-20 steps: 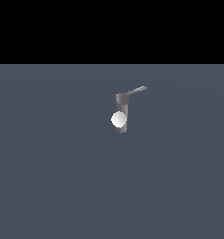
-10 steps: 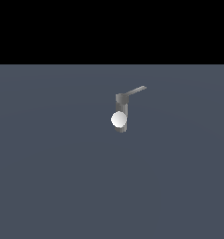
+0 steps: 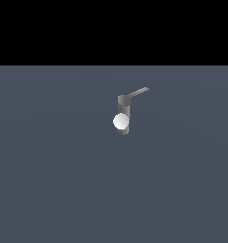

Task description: Turn on the faucet by rotating a designated handle.

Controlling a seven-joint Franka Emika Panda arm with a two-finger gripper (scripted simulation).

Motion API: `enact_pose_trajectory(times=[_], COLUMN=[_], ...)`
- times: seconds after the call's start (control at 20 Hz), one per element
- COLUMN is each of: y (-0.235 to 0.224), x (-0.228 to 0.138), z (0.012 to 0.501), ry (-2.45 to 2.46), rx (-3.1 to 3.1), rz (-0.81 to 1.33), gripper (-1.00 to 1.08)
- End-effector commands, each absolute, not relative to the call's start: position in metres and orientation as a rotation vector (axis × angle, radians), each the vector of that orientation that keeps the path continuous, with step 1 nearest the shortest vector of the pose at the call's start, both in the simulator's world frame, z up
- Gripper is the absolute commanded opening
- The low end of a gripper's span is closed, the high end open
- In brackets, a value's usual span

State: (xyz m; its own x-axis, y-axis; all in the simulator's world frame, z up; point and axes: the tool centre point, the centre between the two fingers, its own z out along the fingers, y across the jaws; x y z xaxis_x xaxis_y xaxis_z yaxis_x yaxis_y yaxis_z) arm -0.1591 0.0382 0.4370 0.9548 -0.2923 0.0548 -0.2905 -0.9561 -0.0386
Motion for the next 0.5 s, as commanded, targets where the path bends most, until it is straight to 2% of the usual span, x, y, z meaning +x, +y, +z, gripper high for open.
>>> enact_pose_trajectory(times=[0.0,0.45], y=[0.041,0.04], x=[-0.143,-0.085], z=[0.425,0.383], ry=[0.556,0.895], rx=[-3.06,-2.981], rz=[-0.09,-0.076], gripper=[-1.0,-1.0])
